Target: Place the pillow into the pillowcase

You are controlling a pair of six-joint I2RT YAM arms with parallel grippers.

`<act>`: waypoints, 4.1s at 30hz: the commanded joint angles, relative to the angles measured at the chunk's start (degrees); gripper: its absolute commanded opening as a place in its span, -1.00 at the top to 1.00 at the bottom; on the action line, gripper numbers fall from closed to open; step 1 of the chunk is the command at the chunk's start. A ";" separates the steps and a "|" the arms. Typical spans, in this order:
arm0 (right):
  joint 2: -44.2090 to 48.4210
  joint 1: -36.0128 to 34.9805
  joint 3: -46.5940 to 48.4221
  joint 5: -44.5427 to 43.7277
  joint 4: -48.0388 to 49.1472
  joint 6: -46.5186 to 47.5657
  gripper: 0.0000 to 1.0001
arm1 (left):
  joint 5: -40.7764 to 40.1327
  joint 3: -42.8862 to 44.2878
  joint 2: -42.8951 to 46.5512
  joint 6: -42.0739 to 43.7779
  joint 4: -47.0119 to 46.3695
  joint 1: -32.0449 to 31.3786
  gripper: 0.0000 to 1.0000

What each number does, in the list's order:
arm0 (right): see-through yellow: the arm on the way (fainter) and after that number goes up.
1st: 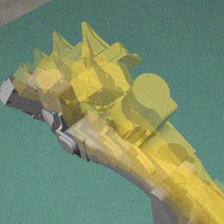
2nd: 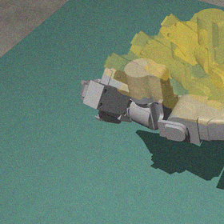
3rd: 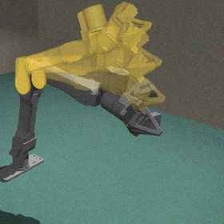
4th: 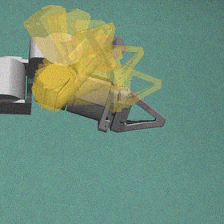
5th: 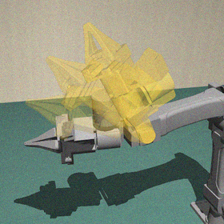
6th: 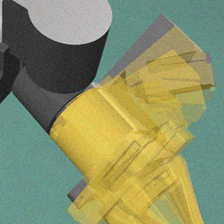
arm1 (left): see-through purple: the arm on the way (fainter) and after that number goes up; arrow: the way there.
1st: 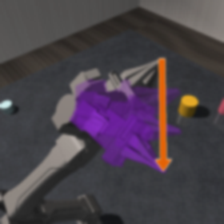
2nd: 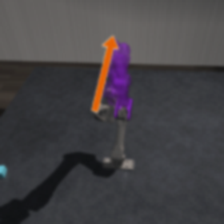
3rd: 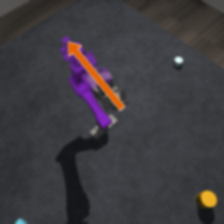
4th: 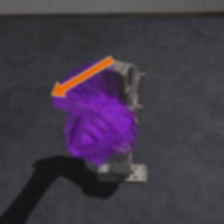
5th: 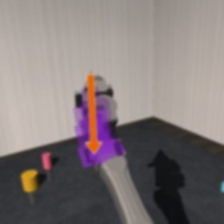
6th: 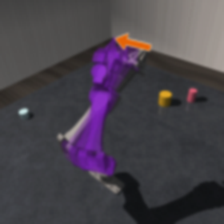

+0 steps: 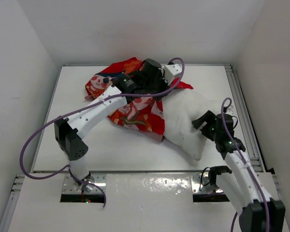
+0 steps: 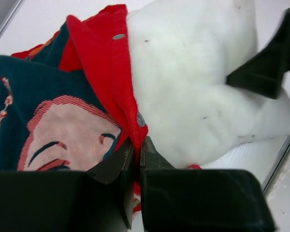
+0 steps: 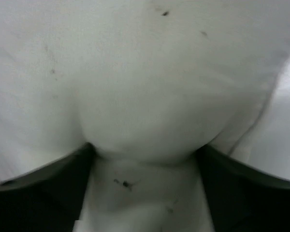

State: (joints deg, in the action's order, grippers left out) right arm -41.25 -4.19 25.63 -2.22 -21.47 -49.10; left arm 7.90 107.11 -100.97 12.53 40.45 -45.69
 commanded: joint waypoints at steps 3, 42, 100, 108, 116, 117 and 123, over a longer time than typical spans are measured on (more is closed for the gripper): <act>-15.50 -2.04 -6.47 18.72 33.04 -4.59 0.84 | 2.64 0.55 -0.72 -0.41 -4.32 -1.77 1.00; -42.32 -33.78 37.64 -13.00 34.23 9.27 0.79 | 27.44 53.47 -3.62 -20.55 -17.26 5.08 1.00; -40.56 -20.87 58.22 9.07 9.51 47.29 -0.66 | 10.74 27.71 14.75 1.97 5.08 3.24 1.00; -43.83 -14.90 58.57 8.03 7.16 39.18 1.00 | -7.50 40.88 13.96 1.43 1.75 5.44 1.00; -39.17 -9.61 84.74 8.80 -0.33 28.55 1.00 | -30.83 26.26 18.34 16.29 -5.72 5.61 1.00; -39.16 -11.44 86.50 9.77 0.72 25.58 1.00 | -30.67 19.87 18.70 17.69 -5.73 5.61 1.00; -36.62 -15.06 84.59 4.43 4.78 21.24 1.00 | -16.19 12.34 17.21 12.34 5.41 6.05 -0.11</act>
State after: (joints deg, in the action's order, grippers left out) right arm -79.88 -19.59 109.69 8.51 -24.34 -22.50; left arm -12.43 120.20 -84.64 25.63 44.14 -40.88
